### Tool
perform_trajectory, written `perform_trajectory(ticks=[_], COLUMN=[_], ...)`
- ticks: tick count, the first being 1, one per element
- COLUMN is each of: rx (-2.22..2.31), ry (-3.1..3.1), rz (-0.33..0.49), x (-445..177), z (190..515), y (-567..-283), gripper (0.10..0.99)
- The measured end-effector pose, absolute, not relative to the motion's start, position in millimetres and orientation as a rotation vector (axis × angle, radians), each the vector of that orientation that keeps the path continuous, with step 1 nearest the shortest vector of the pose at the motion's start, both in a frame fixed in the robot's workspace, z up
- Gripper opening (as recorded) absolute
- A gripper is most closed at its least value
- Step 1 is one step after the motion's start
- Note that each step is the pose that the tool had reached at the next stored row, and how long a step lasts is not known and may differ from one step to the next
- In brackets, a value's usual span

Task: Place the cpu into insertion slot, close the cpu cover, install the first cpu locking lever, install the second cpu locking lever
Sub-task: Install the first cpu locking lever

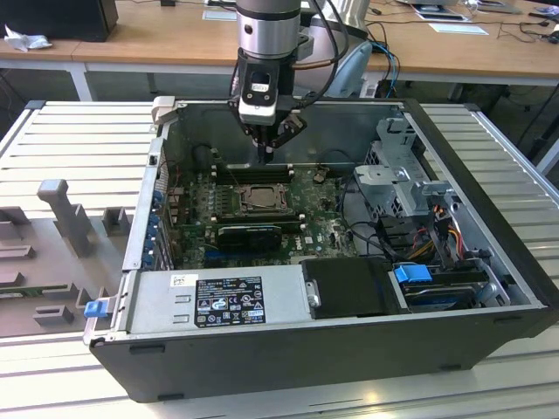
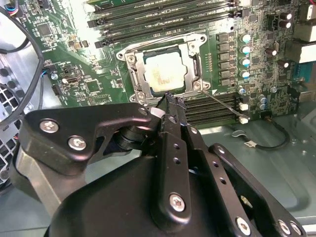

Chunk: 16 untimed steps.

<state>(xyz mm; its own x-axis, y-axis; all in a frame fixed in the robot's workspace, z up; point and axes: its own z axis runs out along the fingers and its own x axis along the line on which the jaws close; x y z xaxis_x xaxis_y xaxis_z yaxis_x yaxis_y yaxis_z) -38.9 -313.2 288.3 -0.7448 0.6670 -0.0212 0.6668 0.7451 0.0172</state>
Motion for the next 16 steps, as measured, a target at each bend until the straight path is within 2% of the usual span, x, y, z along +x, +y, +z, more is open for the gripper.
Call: perform_trajectory(ticks=[16], rx=[1.036], ry=[2.939], rz=[0.014], x=[-38.9], z=[288.3], y=[-313.2], gripper=[0.106])
